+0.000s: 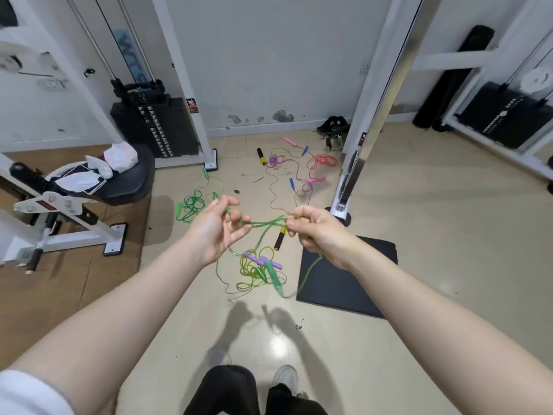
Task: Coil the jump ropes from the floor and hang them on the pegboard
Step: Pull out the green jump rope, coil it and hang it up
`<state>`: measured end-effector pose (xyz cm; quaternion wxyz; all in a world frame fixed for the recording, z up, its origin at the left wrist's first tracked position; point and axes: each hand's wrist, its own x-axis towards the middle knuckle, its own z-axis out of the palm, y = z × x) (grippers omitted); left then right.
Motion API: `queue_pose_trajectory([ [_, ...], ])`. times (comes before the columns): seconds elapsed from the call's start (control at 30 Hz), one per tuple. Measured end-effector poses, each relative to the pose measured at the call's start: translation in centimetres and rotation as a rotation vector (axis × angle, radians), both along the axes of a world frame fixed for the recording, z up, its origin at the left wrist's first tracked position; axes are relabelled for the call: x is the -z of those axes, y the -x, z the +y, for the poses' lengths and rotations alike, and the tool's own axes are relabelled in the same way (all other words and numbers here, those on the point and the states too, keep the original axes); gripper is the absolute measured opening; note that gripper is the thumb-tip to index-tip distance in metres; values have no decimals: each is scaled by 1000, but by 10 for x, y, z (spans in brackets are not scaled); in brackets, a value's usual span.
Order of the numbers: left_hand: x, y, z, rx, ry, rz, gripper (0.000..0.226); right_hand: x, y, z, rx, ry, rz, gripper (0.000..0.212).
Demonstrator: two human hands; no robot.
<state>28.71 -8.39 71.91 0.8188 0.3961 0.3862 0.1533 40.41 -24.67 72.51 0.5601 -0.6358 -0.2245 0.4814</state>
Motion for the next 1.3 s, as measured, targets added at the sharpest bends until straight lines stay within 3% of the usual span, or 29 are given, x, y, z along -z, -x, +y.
queue_pose_trajectory([
  [0.17, 9, 3, 12, -131, -34, 139, 32, -2, 1, -17, 82, 26, 2, 18],
  [0.27, 11, 7, 22, -204, 39, 176, 32, -6, -3, -27, 133, 93, -100, 14],
  [0.37, 11, 17, 34, -227, 99, 182, 32, -6, -5, -33, 263, 137, -143, 22],
  [0.43, 11, 25, 41, -238, 124, 181, 32, -8, -4, -32, 476, 41, 28, 26],
  [0.5, 10, 33, 45, -246, 182, 161, 32, -10, -3, -29, 674, -104, 349, 31],
  [0.63, 8, 44, 41, -179, 277, 85, 33, -12, 17, -11, 802, -291, 745, 32],
  [0.73, 3, 51, 43, -253, 282, -42, 30, -13, 32, 5, 801, -235, 758, 28],
  [0.83, 6, 67, 51, -276, 354, -151, 65, -18, 50, 14, 727, -179, 753, 28],
  [0.9, 14, 74, 52, -250, 358, -90, 75, -25, 68, 21, 671, -153, 798, 26],
  [1.0, 27, 83, 36, -120, 164, 327, 76, -36, 95, 35, 621, -115, 858, 28],
  [1.03, 28, 86, 28, -9, 57, 370, 75, -39, 103, 40, 619, -129, 868, 31],
  [1.1, 20, 96, 5, 295, -71, 246, 70, -41, 116, 51, 624, -209, 906, 37],
  [1.2, 3, 113, -21, 684, 5, -8, 72, -41, 132, 67, 658, -355, 919, 28],
  [1.3, 3, 129, -20, 873, -244, 47, 46, -43, 131, 76, 723, -512, 824, 40],
])
